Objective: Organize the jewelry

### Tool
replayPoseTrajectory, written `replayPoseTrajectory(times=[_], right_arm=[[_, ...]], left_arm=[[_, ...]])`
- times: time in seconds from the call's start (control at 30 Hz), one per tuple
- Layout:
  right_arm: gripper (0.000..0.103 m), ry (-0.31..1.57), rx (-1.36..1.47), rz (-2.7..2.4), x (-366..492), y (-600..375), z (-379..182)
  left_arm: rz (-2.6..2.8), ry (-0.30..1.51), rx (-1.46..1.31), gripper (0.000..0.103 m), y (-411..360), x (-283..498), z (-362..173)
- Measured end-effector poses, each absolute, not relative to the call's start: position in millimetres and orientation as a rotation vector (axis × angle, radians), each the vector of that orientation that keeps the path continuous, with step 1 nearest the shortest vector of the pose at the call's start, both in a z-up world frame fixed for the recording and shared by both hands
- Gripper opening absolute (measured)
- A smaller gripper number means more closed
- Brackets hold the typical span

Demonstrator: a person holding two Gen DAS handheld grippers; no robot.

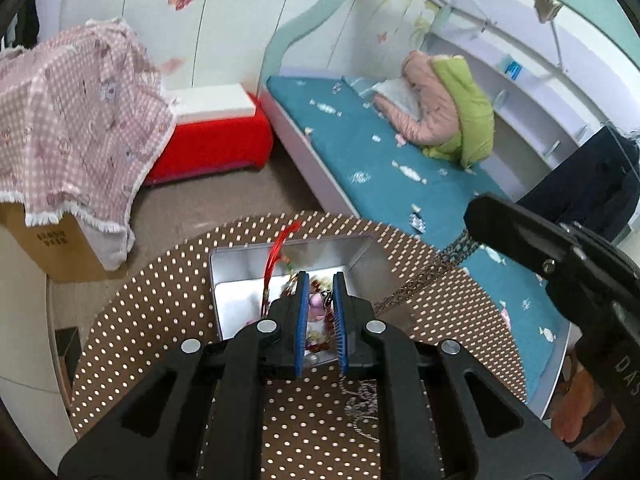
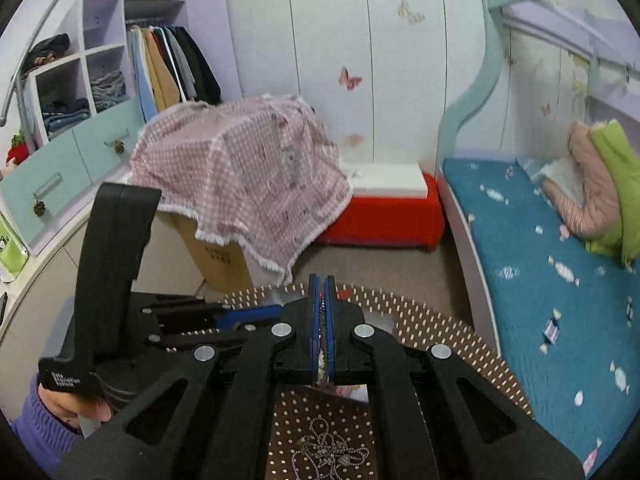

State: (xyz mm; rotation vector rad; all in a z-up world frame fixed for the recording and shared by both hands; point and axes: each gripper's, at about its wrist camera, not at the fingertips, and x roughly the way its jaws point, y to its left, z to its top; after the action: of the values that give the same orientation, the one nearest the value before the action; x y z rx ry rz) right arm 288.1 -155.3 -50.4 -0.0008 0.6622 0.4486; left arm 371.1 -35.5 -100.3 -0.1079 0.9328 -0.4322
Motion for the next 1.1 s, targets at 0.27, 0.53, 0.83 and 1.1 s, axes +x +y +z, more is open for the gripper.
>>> replayPoseTrajectory(times=[0.27, 0.53, 0.83, 1.1], right_arm=[[0.002, 0.768, 0.015, 0.451, 303, -151, -96], [0.005, 0.805, 0.042, 0.455, 305, -153, -110], [0.014, 0.757, 0.043, 0.462, 276, -170, -89], [0.026, 0.777, -0.013, 0.408, 229, -192, -113]], left_arm=[[-0.412, 0.991, -0.094, 0.013, -35, 378, -137], [-0.397, 0.988, -0.091, 0.031, -36, 373, -139], [-0.341, 0.858, -0.035, 0.069, -26, 328, -110], [-0.291, 0.779, -0.022, 0.076, -8, 269, -109]])
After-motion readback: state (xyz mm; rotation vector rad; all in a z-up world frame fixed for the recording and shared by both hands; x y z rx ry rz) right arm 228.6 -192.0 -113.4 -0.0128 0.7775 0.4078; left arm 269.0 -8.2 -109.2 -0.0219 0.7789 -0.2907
